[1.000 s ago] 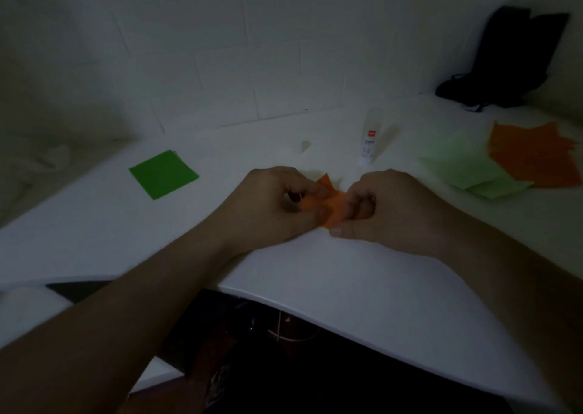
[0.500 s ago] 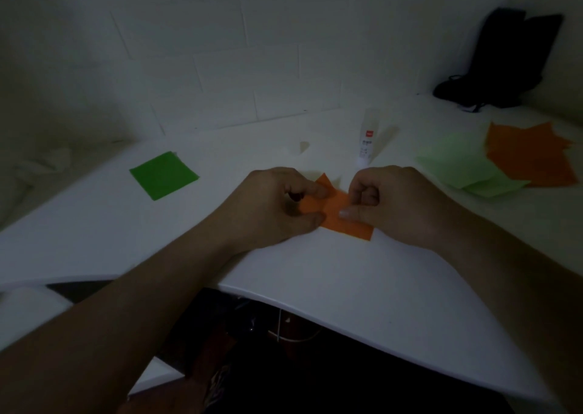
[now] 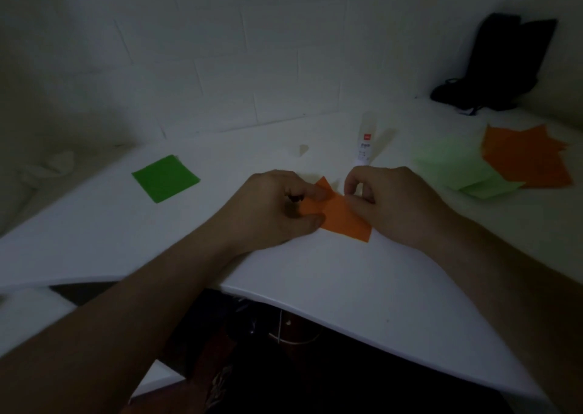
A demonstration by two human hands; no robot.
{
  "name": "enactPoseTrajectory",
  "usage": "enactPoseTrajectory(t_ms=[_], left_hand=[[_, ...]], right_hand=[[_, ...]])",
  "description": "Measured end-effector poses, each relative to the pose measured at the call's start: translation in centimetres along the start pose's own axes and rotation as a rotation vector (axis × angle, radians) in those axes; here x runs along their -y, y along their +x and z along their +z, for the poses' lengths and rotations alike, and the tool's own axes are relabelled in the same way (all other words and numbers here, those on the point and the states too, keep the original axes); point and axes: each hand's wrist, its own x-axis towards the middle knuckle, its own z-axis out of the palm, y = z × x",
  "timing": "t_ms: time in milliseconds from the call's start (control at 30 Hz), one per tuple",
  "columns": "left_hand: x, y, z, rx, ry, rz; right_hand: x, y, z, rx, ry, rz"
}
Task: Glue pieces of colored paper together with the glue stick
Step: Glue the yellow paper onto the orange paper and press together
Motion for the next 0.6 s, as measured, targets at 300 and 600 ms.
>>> enactPoseTrajectory(t_ms=[300,600], left_hand=[[-0.8,0.0,-0.6,-0.002,0.034,-0.047],[-0.6,0.0,-0.4,-0.011,-0.005,-0.085]], right_hand=[[0.8,-0.5,-0.6,0.119,0.024,0.078],[1.3,-0.6,-1.0,0.146,0.073,0.111]])
